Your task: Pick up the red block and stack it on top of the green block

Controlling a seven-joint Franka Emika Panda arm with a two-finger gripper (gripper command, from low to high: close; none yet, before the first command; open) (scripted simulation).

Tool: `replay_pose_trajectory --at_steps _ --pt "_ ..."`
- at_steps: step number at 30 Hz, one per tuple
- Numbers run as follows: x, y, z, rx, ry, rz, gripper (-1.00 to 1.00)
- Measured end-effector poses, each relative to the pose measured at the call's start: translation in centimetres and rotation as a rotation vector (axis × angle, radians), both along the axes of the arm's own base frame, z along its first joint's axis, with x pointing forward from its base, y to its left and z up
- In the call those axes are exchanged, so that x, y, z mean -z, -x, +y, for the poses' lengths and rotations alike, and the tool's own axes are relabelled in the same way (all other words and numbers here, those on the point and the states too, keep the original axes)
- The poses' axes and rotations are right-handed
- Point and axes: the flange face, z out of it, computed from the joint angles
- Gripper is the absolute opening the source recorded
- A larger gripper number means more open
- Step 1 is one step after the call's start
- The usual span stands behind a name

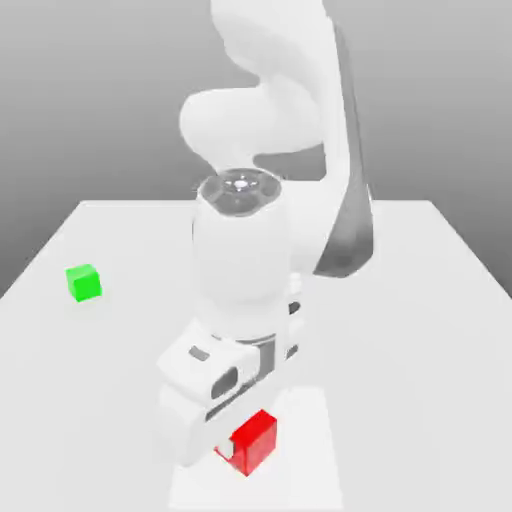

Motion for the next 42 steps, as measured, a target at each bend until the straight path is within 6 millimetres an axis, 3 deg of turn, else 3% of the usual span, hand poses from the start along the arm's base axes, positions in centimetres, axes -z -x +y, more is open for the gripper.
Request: replay_pose_trajectory --at_steps 3,7,11,15,22,29,42 --pt "-1.1 2.5 -6.5 0.062 0.013 0.002 -1.00" --pt "-2.2 8.1 -15.5 0.179 0.025 0.008 -1.00" --pt "-3.0 14.5 -21.4 0.262 0.029 0.016 -1.00" --pt "-3.4 20.8 -25.0 0.316 0.026 0.022 -1.00" --pt "-3.5 33.0 -28.2 0.431 0.008 0.021 -1.00" --pt "-2.7 43.8 -27.3 0.543 -0.017 -0.002 -1.00" --pt "1.5 43.8 -27.4 0.542 -0.069 -0.055 -1.00"
